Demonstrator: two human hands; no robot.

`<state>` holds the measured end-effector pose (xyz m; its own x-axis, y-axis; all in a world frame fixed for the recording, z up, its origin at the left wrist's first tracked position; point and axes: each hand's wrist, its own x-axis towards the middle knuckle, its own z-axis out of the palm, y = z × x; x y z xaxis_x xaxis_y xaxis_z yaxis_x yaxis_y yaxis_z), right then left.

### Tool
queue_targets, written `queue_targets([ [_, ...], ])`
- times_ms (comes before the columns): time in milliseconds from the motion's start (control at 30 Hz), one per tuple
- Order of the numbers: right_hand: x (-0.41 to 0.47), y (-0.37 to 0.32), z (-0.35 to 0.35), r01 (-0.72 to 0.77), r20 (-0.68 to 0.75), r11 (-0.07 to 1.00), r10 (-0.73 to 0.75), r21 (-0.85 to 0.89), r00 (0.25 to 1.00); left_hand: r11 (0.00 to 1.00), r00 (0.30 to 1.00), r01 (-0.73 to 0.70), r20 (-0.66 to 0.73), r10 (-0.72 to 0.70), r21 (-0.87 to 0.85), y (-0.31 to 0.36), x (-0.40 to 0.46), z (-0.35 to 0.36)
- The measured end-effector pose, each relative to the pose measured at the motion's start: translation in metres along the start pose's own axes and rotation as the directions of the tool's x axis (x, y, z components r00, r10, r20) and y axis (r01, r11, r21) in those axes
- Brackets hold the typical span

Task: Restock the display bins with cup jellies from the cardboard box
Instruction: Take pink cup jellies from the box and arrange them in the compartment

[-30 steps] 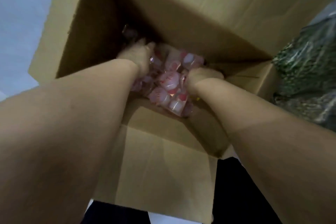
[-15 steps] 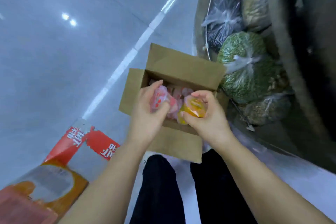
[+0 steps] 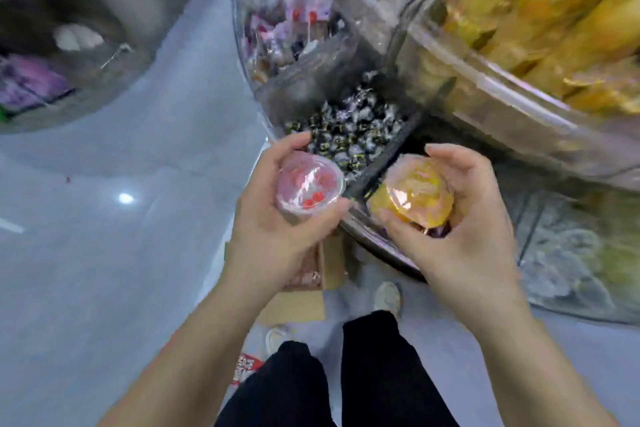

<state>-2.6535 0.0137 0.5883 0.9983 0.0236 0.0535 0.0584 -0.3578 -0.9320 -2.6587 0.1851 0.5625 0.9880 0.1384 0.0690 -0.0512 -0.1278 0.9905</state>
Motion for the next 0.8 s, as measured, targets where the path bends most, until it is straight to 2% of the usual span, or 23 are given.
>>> queue_targets([
  [167,0.018,-0.01,-0.085,0.054,-0.144,0.998,-0.057,-0.027,0.988,0.992,0.991,-0.129,0.041,0.129,-0.006,0.055,0.033,0.075],
  [433,0.057,0.004,-0.189,0.11,-0.165,0.987,-0.129,-0.115,0.978,0.981,0.981,-0.191,-0.011,0.191,0.035,0.083,0.054,0.167],
  [633,0.093,0.012,-0.206,0.168,-0.141,0.953,-0.208,-0.25,0.968,0.985,0.986,-0.161,-0.029,0.163,0.061,0.087,0.056,0.185],
  [800,0.099,0.023,-0.195,0.134,-0.101,0.934,-0.176,-0.33,0.979,0.989,0.991,-0.133,-0.011,0.134,0.071,0.089,0.055,0.185],
])
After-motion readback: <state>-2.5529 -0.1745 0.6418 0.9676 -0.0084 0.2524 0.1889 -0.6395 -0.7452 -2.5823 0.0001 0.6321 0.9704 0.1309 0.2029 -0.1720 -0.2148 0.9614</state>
